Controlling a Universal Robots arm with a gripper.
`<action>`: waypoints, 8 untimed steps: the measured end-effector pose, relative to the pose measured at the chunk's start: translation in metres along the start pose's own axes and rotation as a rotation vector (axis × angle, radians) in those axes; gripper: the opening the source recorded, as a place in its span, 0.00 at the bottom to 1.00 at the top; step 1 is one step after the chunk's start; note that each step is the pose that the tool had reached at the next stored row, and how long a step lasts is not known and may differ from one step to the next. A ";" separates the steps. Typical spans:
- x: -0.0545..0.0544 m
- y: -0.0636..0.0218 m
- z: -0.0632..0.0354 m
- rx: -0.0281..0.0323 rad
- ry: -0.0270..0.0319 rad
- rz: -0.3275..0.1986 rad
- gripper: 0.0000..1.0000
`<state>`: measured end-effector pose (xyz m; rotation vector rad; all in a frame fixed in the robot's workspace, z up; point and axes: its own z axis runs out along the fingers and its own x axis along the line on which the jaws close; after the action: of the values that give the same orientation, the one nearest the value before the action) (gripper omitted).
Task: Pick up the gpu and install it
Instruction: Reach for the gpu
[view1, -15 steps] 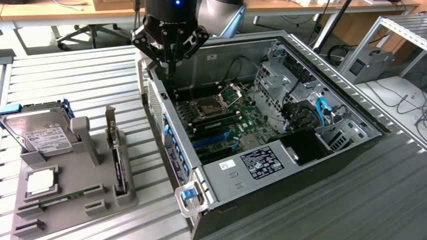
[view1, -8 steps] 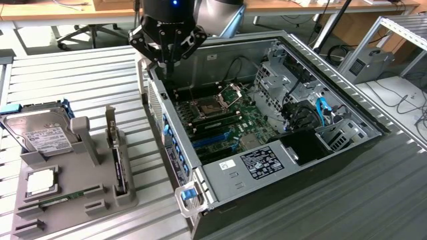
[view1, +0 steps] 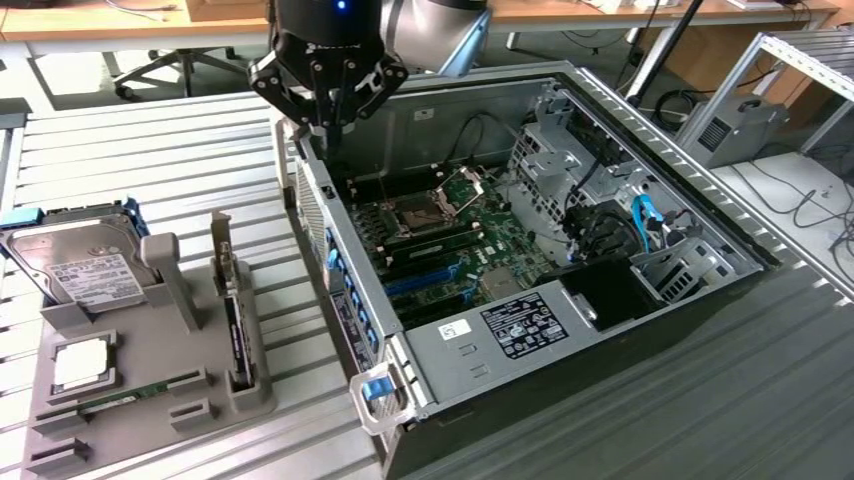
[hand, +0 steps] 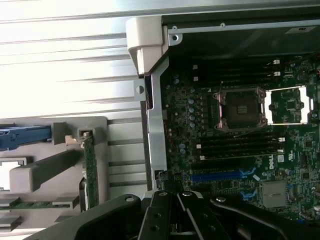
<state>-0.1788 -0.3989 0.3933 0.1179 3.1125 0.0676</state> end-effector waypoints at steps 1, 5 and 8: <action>0.001 0.0000 0.0000 0.0000 0.0000 0.000 0.11; 0.003 -0.0002 -0.0001 0.0000 0.0000 0.000 0.11; 0.006 -0.0005 -0.0002 0.0000 -0.0001 0.000 0.11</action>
<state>-0.1853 -0.3989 0.3933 0.1180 3.1124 0.0676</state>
